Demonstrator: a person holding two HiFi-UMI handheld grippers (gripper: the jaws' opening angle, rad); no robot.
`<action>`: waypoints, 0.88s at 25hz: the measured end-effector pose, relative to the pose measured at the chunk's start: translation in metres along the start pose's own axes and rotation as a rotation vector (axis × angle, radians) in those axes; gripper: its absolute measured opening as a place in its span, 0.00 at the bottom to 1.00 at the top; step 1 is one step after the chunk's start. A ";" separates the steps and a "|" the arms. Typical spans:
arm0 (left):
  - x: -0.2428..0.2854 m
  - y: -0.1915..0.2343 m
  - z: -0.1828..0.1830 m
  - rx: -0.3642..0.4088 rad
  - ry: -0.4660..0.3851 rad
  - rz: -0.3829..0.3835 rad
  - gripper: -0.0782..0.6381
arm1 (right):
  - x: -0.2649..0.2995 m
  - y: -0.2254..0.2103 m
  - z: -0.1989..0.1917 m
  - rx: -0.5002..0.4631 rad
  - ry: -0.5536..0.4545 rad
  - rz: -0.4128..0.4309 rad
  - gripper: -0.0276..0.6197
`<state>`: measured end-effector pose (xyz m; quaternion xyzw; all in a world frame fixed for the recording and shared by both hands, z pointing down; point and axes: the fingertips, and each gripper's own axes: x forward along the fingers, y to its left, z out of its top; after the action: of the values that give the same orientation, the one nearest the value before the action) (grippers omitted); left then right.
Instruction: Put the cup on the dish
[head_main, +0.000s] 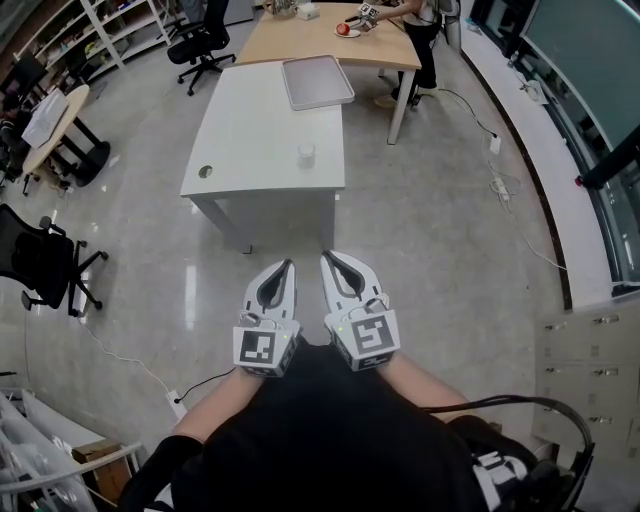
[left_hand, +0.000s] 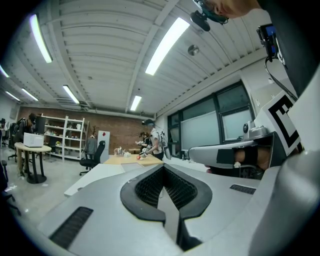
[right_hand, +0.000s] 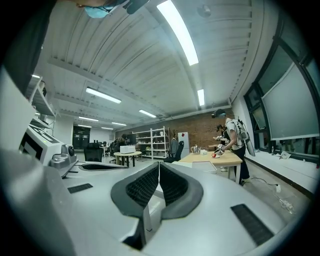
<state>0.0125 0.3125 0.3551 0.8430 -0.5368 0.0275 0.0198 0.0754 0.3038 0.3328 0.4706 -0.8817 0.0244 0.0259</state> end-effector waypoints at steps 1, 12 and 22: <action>-0.001 -0.002 0.000 0.001 0.002 0.003 0.11 | -0.002 -0.001 -0.001 0.001 0.002 0.005 0.06; 0.000 -0.002 -0.012 -0.018 0.040 -0.003 0.11 | 0.002 0.003 -0.017 0.025 0.023 0.028 0.06; 0.029 0.010 -0.018 -0.038 0.041 -0.031 0.11 | 0.025 -0.012 -0.023 0.022 0.057 -0.006 0.06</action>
<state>0.0149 0.2834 0.3755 0.8501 -0.5234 0.0341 0.0470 0.0720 0.2780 0.3577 0.4728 -0.8787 0.0475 0.0458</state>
